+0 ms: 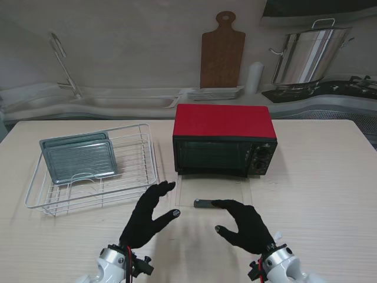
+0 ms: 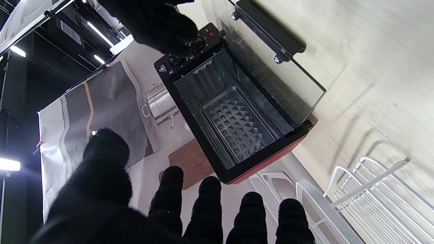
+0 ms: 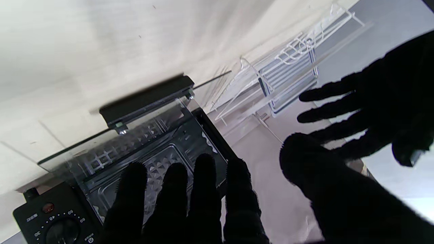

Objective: Slide the trays into the oven

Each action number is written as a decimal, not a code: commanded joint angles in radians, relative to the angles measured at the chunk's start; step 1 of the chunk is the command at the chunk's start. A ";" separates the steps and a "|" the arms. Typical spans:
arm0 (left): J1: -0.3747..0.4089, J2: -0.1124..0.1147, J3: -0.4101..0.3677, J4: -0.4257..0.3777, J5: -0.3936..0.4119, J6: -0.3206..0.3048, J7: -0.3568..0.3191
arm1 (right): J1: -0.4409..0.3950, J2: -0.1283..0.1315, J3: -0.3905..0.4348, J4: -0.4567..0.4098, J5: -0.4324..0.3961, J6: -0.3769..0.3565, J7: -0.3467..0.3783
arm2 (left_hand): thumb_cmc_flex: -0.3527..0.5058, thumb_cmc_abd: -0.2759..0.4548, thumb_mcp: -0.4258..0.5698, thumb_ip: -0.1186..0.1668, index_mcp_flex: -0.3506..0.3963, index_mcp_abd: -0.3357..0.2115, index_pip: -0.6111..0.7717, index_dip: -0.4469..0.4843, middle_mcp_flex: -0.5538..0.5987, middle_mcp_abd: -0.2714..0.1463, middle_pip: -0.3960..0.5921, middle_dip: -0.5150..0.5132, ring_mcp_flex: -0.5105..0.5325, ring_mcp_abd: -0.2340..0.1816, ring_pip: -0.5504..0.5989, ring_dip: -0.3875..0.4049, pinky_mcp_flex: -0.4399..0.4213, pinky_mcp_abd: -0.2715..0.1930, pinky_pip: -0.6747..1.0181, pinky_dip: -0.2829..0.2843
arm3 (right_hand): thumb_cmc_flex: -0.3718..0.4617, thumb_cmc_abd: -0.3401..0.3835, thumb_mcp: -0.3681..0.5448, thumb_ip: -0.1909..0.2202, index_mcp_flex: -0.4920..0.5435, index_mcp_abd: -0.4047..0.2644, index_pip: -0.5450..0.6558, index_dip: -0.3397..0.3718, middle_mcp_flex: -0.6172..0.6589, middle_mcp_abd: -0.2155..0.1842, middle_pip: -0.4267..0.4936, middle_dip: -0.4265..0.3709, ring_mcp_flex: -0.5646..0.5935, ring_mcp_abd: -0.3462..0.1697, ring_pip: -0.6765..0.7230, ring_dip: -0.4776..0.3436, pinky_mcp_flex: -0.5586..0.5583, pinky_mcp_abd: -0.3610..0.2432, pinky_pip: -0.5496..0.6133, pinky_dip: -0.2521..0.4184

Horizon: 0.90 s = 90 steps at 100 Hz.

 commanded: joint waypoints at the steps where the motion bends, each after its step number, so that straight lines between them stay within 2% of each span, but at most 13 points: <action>1: 0.001 -0.004 0.003 -0.005 -0.005 0.009 -0.022 | 0.009 -0.016 -0.009 -0.016 0.005 0.009 0.007 | 0.005 0.013 0.002 0.029 -0.020 -0.036 -0.025 -0.010 -0.001 -0.016 -0.025 -0.009 -0.002 -0.012 -0.013 -0.003 -0.013 -0.008 -0.023 -0.007 | 0.004 0.006 -0.035 0.027 -0.003 -0.026 -0.020 0.007 -0.019 0.024 -0.011 0.009 -0.013 -0.007 -0.018 -0.002 -0.021 -0.005 -0.013 -0.001; 26: -0.011 -0.004 0.013 0.001 -0.012 0.021 -0.029 | 0.069 -0.037 -0.063 0.008 0.059 0.032 -0.072 | 0.005 0.017 -0.007 0.030 -0.044 -0.047 -0.032 -0.029 -0.021 -0.026 -0.040 -0.025 -0.015 -0.020 -0.022 -0.014 -0.008 -0.014 -0.045 -0.044 | -0.003 0.001 -0.035 0.024 -0.089 -0.069 -0.034 0.006 -0.104 -0.007 -0.026 0.003 -0.077 -0.034 -0.054 -0.019 -0.069 -0.010 -0.080 -0.038; 53: -0.038 -0.010 0.020 0.022 -0.033 0.034 -0.020 | 0.142 -0.049 -0.089 0.054 0.159 0.008 -0.066 | 0.005 0.015 -0.009 0.031 -0.047 -0.049 -0.021 -0.034 -0.019 -0.029 -0.032 -0.025 -0.015 -0.022 -0.020 -0.016 -0.006 -0.015 -0.049 -0.063 | -0.023 0.004 -0.050 0.005 -0.126 -0.100 -0.024 0.011 -0.122 -0.023 -0.058 -0.018 -0.109 -0.051 -0.069 -0.031 -0.085 -0.014 -0.132 -0.077; 62: -0.056 -0.012 0.021 0.035 -0.046 0.036 -0.024 | 0.165 -0.052 -0.092 0.072 0.194 -0.013 -0.060 | 0.002 0.015 -0.010 0.031 -0.054 -0.054 -0.020 -0.035 -0.025 -0.033 -0.032 -0.025 -0.018 -0.024 -0.020 -0.016 -0.006 -0.016 -0.049 -0.068 | -0.030 0.011 -0.056 -0.007 -0.139 -0.128 -0.037 -0.002 -0.118 -0.044 -0.111 -0.042 -0.120 -0.074 -0.099 -0.049 -0.081 -0.035 -0.197 -0.123; 78: -0.083 -0.015 0.022 0.057 -0.068 0.031 -0.031 | 0.198 -0.054 -0.100 0.103 0.247 -0.051 -0.035 | 0.001 0.016 -0.011 0.032 -0.070 -0.069 -0.030 -0.044 -0.044 -0.044 -0.039 -0.029 -0.025 -0.029 -0.023 -0.018 -0.005 -0.019 -0.053 -0.080 | -0.053 0.035 -0.092 -0.007 -0.122 -0.175 -0.236 -0.109 -0.114 -0.114 -0.262 -0.100 -0.136 -0.134 -0.239 -0.129 -0.068 -0.077 -0.344 -0.226; 90: -0.095 -0.015 0.017 0.068 -0.081 0.024 -0.037 | 0.217 -0.052 -0.106 0.128 0.277 -0.074 -0.012 | 0.000 0.016 -0.011 0.032 -0.065 -0.070 -0.039 -0.053 -0.045 -0.045 -0.040 -0.034 -0.026 -0.030 -0.024 -0.019 -0.003 -0.019 -0.054 -0.088 | -0.082 0.054 -0.127 -0.007 -0.097 -0.170 -0.370 -0.152 -0.096 -0.133 -0.325 -0.125 -0.143 -0.155 -0.274 -0.150 -0.068 -0.082 -0.404 -0.230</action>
